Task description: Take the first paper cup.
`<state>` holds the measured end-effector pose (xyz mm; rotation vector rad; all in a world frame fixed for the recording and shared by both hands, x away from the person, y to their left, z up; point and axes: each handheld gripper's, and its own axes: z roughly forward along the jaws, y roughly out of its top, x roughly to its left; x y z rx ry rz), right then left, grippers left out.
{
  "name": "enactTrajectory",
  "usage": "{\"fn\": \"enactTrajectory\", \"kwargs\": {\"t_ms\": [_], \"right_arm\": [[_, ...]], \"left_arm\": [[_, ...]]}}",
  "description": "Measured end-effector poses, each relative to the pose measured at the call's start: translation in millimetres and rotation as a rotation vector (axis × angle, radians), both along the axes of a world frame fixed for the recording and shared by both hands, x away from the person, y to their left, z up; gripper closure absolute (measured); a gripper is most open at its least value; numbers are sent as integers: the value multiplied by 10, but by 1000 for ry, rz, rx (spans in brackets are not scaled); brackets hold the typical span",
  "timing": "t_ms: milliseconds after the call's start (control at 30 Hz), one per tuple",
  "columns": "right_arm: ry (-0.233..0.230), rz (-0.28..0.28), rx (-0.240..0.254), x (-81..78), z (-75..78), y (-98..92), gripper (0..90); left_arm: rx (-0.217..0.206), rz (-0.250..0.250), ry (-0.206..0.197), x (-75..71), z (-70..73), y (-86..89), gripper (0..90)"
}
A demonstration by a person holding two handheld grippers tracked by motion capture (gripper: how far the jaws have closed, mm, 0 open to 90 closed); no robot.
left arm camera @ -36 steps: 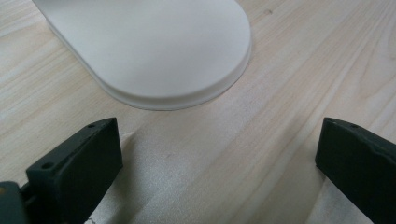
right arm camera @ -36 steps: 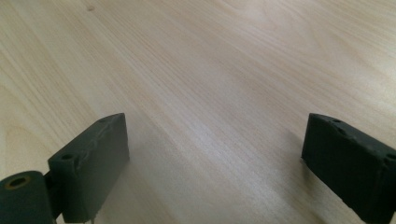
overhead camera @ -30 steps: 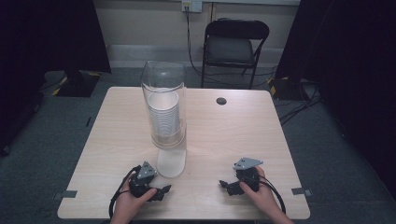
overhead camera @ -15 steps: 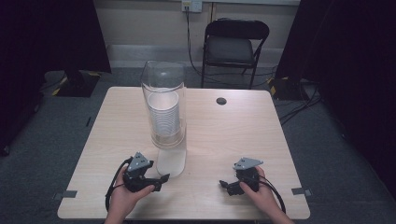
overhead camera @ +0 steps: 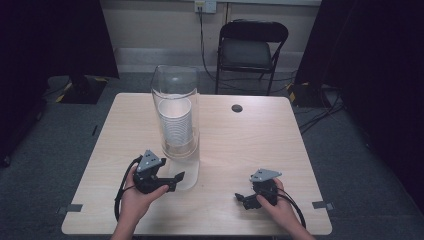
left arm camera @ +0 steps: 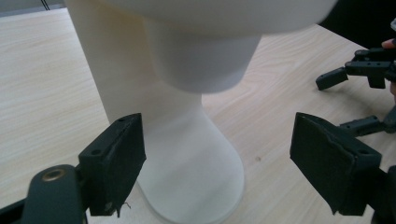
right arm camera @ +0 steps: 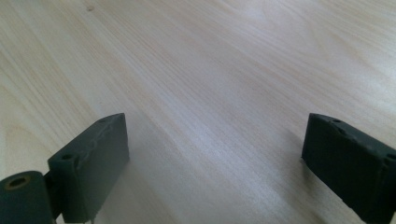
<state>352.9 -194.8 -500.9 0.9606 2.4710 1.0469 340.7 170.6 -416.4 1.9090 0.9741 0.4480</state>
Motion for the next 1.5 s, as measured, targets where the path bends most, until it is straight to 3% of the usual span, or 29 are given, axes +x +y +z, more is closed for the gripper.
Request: {"fn": "enactTrajectory", "kwargs": {"t_ms": [233, 333, 433, 500, 633, 667, 700, 767, 933, 1100, 1400, 1467, 1500], "right_arm": [[-1, 0, 0, 0, 0, 0, 68], [0, -1, 0, 0, 0, 0, 68], [0, -1, 0, 0, 0, 0, 68], [0, 0, 0, 0, 0, 0, 68], [0, 0, 0, 0, 0, 0, 68], [0, 1, 1, 1, 0, 0, 68], [0, 1, 1, 1, 0, 0, 68], [0, -1, 0, 0, 0, 0, 68], [0, 0, 0, 0, 0, 0, 68], [0, 0, 0, -1, 0, 0, 68], [-6, 2, 0, 0, -3, -2, 68], [-8, 1, 0, 0, -4, 0, 68], [-7, -2, 0, -3, -3, 1, 68]], "left_arm": [[-13, 50, -48, 106, -9, -29, 188], [-47, 47, -87, 143, -11, -69, 210], [-50, 41, -106, 157, -15, -87, 209], [-24, 60, -115, 174, -23, -99, 210], [-40, 73, -146, 205, -36, -125, 229], [-55, 82, -144, 202, -40, -151, 258], [-40, 65, -150, 205, -45, -155, 258], [-40, 57, -153, 211, -59, -188, 346], [-28, 45, -151, 212, -65, -175, 360], [-39, 48, -185, 186, -127, -176, 367], [-18, 67, -155, 176, -98, -199, 371], [-25, 69, -158, 168, -109, -203, 371], [-55, 76, -152, 162, -127, -215, 371]]}}
